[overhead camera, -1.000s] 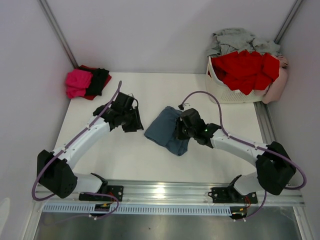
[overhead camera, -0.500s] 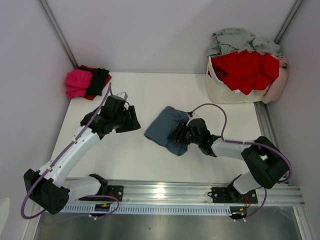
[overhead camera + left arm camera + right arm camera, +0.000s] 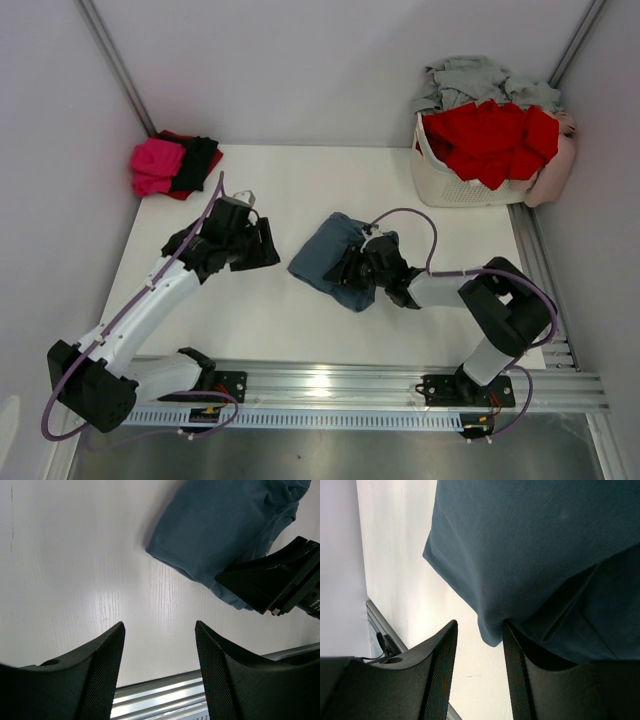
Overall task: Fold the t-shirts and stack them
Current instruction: Fold the long partially folded tshirt into a neat square
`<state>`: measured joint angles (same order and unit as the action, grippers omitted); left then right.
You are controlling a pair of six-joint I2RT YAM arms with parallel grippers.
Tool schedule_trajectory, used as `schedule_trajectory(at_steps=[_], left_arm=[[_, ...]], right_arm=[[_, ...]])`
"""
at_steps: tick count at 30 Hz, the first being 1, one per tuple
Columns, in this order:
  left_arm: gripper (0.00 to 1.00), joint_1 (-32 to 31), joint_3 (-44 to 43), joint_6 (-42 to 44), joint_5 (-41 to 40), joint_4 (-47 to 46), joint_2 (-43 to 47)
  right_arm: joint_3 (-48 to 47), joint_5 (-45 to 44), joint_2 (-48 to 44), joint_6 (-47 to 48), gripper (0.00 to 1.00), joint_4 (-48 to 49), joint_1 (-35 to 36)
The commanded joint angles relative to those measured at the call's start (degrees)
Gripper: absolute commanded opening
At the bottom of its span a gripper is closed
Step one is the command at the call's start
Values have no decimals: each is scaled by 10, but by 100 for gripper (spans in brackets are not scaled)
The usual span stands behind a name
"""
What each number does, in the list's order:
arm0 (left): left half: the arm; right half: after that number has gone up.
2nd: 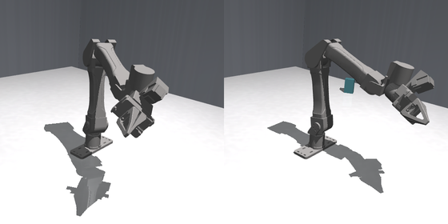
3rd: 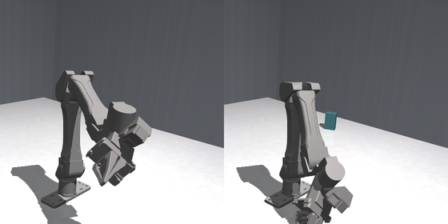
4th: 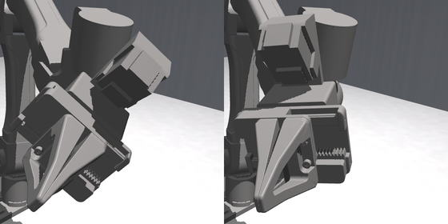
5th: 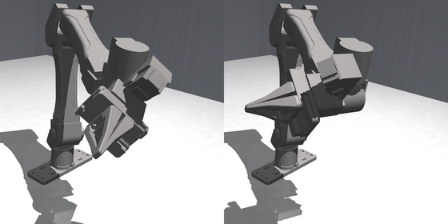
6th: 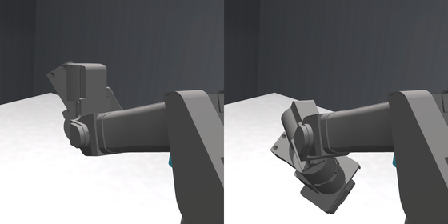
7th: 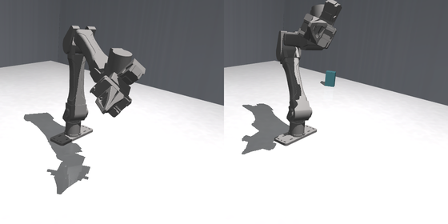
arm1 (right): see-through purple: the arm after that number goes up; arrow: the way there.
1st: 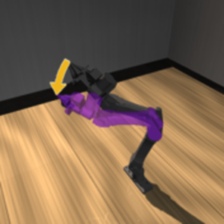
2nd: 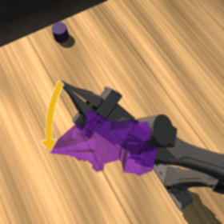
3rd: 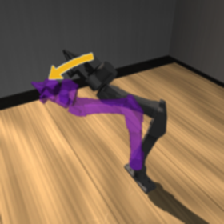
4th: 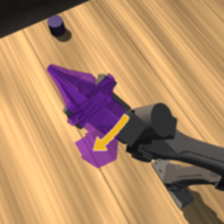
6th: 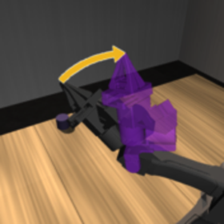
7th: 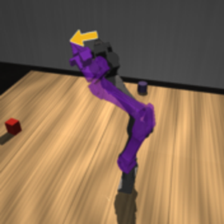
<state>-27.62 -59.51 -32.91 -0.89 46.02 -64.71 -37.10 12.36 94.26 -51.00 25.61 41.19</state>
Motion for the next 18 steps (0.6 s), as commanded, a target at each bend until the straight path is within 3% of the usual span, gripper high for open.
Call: schedule_trajectory(at_steps=[1, 9, 12, 16, 18], left_arm=[[63, 4, 7, 12, -2, -10, 22], [63, 4, 16, 7, 4, -16, 19], [62, 4, 19, 7, 4, -16, 18], [62, 4, 23, 5, 4, -19, 21], [62, 4, 24, 5, 3, -20, 21]], right_arm=[[-25, -3, 9, 0, 45, 31, 6], [-52, -15, 41, 19, 42, -2, 10], [-65, -22, 58, 29, 31, -26, 12], [-82, -37, 69, 45, 3, -61, 13], [-87, -42, 68, 54, 0, -79, 14]])
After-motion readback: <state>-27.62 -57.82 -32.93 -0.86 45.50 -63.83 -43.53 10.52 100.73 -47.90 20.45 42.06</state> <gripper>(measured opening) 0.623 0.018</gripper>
